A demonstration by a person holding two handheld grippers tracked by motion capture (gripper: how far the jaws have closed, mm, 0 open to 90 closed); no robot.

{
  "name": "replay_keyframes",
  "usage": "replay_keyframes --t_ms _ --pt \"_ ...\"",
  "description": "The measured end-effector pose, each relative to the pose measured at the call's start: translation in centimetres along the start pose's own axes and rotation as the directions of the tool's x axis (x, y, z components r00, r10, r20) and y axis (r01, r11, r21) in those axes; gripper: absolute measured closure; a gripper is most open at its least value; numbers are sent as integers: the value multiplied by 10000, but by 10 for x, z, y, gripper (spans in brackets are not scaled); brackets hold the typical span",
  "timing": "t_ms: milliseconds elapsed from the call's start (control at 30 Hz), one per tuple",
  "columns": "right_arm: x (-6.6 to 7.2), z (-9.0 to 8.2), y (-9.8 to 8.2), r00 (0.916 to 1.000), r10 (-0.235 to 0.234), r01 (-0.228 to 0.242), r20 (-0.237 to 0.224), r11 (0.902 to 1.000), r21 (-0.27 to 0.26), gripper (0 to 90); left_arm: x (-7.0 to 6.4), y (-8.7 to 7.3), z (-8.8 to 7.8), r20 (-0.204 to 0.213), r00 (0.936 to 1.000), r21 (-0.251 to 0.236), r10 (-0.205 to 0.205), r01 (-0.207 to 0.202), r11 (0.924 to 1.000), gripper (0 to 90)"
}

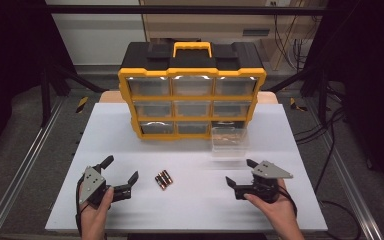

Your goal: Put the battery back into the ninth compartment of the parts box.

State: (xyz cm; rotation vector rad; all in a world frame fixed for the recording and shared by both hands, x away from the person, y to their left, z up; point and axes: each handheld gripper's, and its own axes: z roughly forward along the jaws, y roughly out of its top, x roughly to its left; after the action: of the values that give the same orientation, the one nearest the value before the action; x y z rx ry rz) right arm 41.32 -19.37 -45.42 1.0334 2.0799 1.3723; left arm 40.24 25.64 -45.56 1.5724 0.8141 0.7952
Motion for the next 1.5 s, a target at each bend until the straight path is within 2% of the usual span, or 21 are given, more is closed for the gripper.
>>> replay_keyframes --t_ms 67,133,167,200,433,500,633,800,1033,1233,1500 --pt "11 7 7 9997 13 -9 -245 9998 177 80 0 0 0 -5 10000 20 5 -5 10000 14" --pt "20 14 14 9990 -194 215 -400 9983 533 85 0 0 -1 -9 10000 -21 -18 18 10000 15" --pt "20 14 14 9990 -194 215 -400 9983 533 85 0 0 -1 -9 10000 -21 -18 18 10000 14" --pt "29 21 21 9982 -356 395 -488 9960 798 96 0 0 -1 -11 10000 -23 -47 47 10000 14" --pt "54 46 38 9931 -823 911 -831 9899 1085 103 0 1 -1 -1 10000 -44 -22 22 10000 14" --pt "56 49 39 9932 -790 884 -855 9898 1114 100 0 1 -1 -5 10000 -49 -15 15 10000 14" --pt "67 65 47 9917 -735 866 -1051 9883 1255 133 0 1 -1 2 10000 -85 -56 56 9999 14" --pt "77 76 51 9896 -686 873 -1264 9849 1494 189 0 2 -1 -25 10000 -117 -59 59 9999 14" --pt "88 87 56 9886 -746 949 -1310 9831 1563 275 0 2 -2 -85 9999 -164 -103 101 9998 14" --pt "91 94 56 9883 -735 962 -1334 9804 1721 327 0 2 -2 -106 9999 -156 -85 84 9998 14" --pt "95 102 56 9871 -636 913 -1468 9775 1901 443 1 2 -2 -141 9999 -152 -82 80 9999 14"
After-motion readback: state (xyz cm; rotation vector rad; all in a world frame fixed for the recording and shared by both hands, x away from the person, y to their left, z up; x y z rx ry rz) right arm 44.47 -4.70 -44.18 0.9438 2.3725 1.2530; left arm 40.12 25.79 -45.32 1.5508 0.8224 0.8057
